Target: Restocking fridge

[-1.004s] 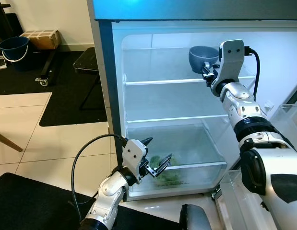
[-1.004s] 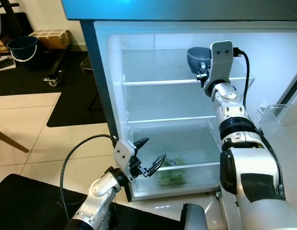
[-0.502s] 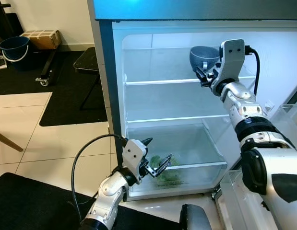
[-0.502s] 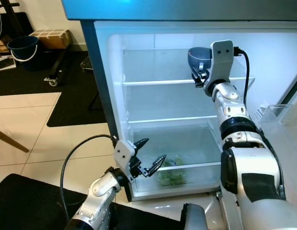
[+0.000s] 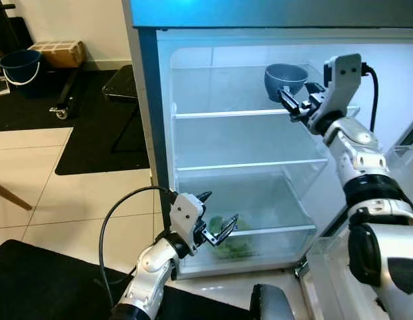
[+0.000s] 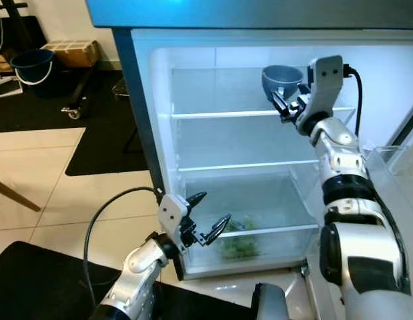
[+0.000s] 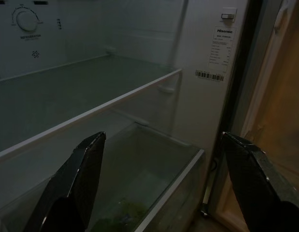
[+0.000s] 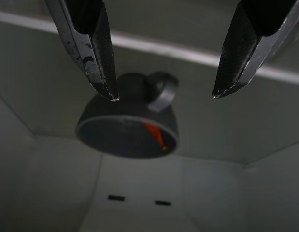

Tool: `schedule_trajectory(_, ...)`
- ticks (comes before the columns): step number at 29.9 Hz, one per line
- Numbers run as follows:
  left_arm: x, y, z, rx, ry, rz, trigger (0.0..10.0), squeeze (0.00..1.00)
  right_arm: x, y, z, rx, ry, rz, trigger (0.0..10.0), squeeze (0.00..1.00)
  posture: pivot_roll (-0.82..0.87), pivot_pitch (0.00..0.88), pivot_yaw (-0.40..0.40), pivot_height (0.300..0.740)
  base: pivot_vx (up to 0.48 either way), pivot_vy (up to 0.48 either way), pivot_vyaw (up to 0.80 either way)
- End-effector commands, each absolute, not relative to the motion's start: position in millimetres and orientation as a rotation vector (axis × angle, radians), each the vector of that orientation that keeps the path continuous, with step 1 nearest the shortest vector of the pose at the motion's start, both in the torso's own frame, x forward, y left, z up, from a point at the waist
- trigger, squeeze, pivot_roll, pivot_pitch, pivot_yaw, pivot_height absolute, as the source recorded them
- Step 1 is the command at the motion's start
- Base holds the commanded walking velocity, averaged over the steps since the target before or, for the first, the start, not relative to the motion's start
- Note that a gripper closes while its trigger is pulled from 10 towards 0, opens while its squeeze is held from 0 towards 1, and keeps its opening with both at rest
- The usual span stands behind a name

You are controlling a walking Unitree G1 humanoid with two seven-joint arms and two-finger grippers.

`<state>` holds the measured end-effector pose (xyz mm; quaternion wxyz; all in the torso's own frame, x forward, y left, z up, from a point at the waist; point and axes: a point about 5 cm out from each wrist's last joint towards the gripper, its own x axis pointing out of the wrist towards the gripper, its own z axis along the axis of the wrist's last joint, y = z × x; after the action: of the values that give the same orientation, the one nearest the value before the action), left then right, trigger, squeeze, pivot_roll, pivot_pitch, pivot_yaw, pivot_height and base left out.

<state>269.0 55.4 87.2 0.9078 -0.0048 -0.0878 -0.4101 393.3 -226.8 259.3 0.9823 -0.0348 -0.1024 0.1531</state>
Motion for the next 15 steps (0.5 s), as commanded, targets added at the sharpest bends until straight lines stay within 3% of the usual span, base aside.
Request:
schedule_trajectory(1,268.5,54.0,86.9,-0.019,-0.177,-0.853,10.0,0.00,389.0,-228.1,257.8,-0.059,-0.209,0.349,10.0,0.00,0.10,0.049,-0.027,0.524,0.000,0.000,0.00)
schedule_trajectory(15,269.0,57.4,83.4,-0.013,-0.161,-0.853,10.0,0.00,355.3,-221.0,208.8,-0.077,-0.117,0.550,10.0,0.00,0.10,0.041,-0.018,0.524,0.000,0.000,0.00)
